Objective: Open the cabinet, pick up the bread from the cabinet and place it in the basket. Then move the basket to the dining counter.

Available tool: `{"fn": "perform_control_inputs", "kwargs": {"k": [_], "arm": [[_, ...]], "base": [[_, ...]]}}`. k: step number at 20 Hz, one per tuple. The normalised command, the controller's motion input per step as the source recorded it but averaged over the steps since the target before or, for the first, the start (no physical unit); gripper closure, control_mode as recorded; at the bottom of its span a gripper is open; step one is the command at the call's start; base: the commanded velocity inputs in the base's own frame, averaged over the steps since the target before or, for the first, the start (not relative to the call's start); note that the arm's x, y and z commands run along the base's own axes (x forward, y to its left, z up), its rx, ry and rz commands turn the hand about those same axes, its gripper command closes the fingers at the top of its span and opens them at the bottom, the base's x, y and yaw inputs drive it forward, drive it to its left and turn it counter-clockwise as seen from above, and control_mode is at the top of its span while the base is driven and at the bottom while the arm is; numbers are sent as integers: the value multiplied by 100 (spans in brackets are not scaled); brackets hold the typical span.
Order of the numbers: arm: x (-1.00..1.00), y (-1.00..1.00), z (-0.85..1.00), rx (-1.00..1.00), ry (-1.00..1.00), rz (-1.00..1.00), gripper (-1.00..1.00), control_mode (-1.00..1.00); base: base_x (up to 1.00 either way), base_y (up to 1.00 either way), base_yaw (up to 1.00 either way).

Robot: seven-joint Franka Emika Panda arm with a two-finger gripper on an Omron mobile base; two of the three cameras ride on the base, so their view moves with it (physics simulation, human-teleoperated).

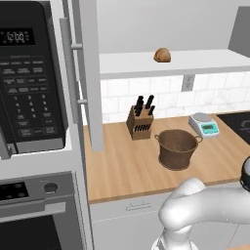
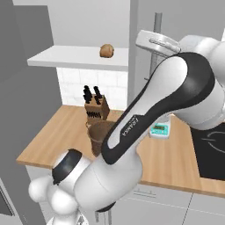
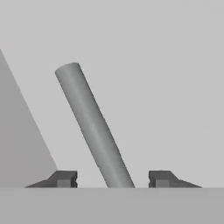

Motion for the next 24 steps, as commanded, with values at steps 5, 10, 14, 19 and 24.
{"fn": "perform_control_inputs", "kwargs": {"k": [5, 10, 14, 19, 24], "arm": [[-42, 1, -8, -5, -41, -10, -100, -100], [-82, 7, -3, -6, -7, -31, -100, -100], [-97, 27, 0, -5, 0, -55, -100, -100], [-81, 64, -10, -23, 0, -43, -100, -100], [-61, 92, -22, -28, 6, -37, -100, -100]], "base": [[0, 0, 0], [0, 0, 0], [0, 0, 0], [0, 0, 0], [0, 0, 0]]}}
